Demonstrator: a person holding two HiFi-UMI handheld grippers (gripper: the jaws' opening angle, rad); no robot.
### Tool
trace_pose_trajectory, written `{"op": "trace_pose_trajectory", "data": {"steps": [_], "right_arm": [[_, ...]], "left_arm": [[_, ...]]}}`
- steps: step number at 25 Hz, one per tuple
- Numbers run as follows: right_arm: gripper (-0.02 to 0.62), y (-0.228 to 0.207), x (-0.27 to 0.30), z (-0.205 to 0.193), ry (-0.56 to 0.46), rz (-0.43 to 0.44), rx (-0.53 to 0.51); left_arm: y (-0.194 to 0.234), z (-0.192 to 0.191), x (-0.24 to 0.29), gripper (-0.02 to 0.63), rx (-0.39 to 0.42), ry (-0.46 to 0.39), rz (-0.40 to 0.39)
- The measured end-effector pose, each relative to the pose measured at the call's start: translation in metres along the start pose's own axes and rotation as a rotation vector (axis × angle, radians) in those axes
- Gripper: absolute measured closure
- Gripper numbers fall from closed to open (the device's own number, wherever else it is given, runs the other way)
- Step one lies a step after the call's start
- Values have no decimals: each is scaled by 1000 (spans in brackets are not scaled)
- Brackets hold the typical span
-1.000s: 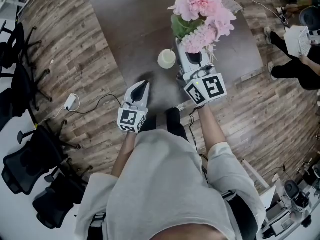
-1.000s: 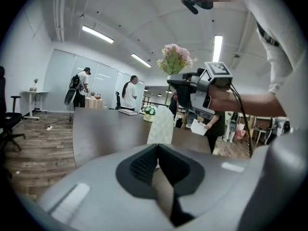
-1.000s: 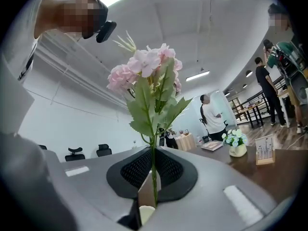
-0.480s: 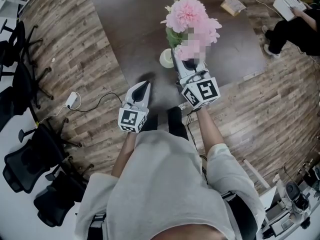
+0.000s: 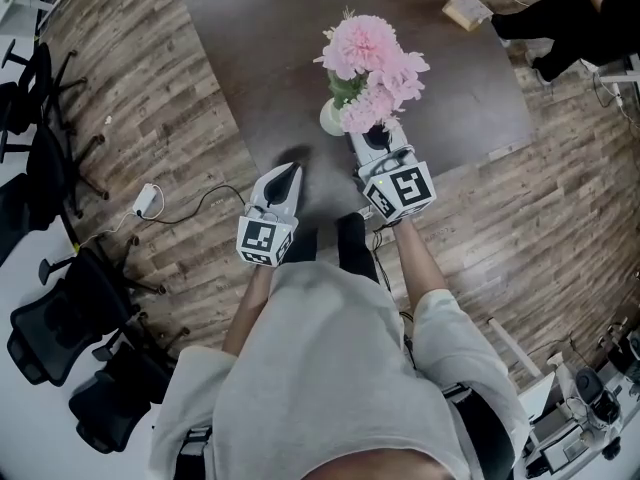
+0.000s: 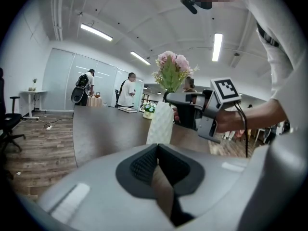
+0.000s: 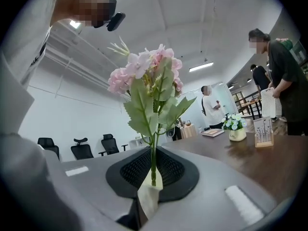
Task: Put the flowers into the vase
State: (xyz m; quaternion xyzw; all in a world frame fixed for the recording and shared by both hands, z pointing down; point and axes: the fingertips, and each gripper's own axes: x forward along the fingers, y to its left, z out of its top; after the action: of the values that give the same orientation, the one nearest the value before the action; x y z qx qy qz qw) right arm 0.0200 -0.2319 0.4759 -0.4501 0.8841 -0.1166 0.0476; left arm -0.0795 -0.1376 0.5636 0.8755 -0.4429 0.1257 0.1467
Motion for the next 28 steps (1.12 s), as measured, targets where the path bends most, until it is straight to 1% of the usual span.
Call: {"op": "trace_pose_trajectory", "data": {"steps": [2,10,17,23,28], "right_arm": [[568,2,-2,-2,-1,4,7],[546,1,-5,-6,25,7,-31],[528,4,-12,-9,63,17,-104],[486,8,-15,-10,102,39,-162],[469,5,-18,-12,130,41,-197]], "left_arm": [[0,0,-1,596,2,0,-2],[1,4,1,597,6,-2,-10],[-3,4,2,596,8,-8,-17],[-6,6,4,595,8,-13,-20],[-6,6,7,597,5,-14,-20]]}}
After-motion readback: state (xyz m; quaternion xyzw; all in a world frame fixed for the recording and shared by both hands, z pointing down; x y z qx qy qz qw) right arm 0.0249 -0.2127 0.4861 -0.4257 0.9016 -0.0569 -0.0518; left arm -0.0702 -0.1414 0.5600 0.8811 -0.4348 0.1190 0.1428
